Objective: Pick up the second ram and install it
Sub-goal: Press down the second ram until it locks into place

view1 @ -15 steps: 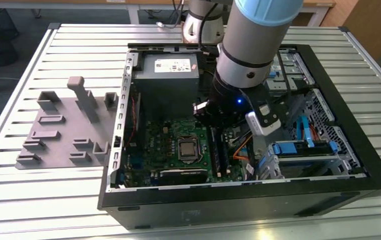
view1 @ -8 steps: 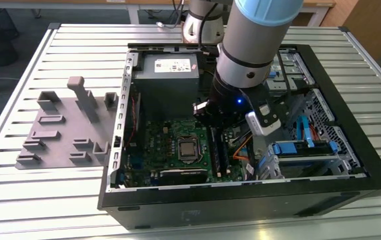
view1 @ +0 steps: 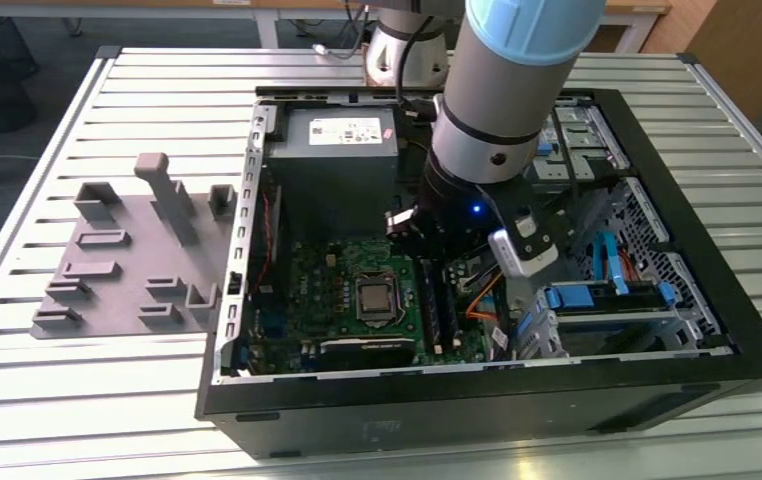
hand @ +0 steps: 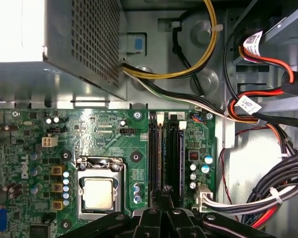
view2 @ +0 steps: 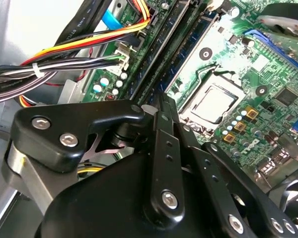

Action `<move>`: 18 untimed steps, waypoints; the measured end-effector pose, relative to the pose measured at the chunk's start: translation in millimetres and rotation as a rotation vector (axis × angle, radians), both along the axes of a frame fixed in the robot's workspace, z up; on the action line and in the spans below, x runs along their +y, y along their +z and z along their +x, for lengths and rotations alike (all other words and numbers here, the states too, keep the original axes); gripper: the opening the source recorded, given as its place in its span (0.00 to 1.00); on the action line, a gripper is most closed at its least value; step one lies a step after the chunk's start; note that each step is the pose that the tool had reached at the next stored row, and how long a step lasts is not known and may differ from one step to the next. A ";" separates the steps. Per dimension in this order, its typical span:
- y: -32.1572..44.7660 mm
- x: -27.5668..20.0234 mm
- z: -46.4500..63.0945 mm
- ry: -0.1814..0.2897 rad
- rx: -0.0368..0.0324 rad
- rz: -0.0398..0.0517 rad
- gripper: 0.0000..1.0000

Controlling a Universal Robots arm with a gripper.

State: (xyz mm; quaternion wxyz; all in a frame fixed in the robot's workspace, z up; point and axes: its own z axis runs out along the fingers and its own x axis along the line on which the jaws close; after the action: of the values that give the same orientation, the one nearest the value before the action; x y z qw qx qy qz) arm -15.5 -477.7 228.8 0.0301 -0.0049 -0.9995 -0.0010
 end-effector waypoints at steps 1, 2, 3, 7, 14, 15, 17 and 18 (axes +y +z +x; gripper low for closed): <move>-1.2 0.0 0.0 0.000 0.0000 0.0000 0.11; -2.4 0.0 0.0 0.000 0.0000 0.0000 0.11; -3.5 0.0 0.0 0.000 0.0001 -0.0001 0.11; -6.6 0.0 0.0 0.000 0.0001 -0.0001 0.11; -10.4 -0.1 0.0 0.000 0.0002 -0.0006 0.11; -10.9 -0.1 0.0 0.000 0.0002 -0.0005 0.11; -11.6 -0.1 0.0 0.000 0.0002 -0.0005 0.11; -12.1 -0.1 0.0 0.000 0.0000 -0.0002 0.11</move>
State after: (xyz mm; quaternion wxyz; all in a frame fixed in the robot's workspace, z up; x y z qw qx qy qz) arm -15.5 -477.7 216.6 0.0301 -0.0049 -0.9995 -0.0009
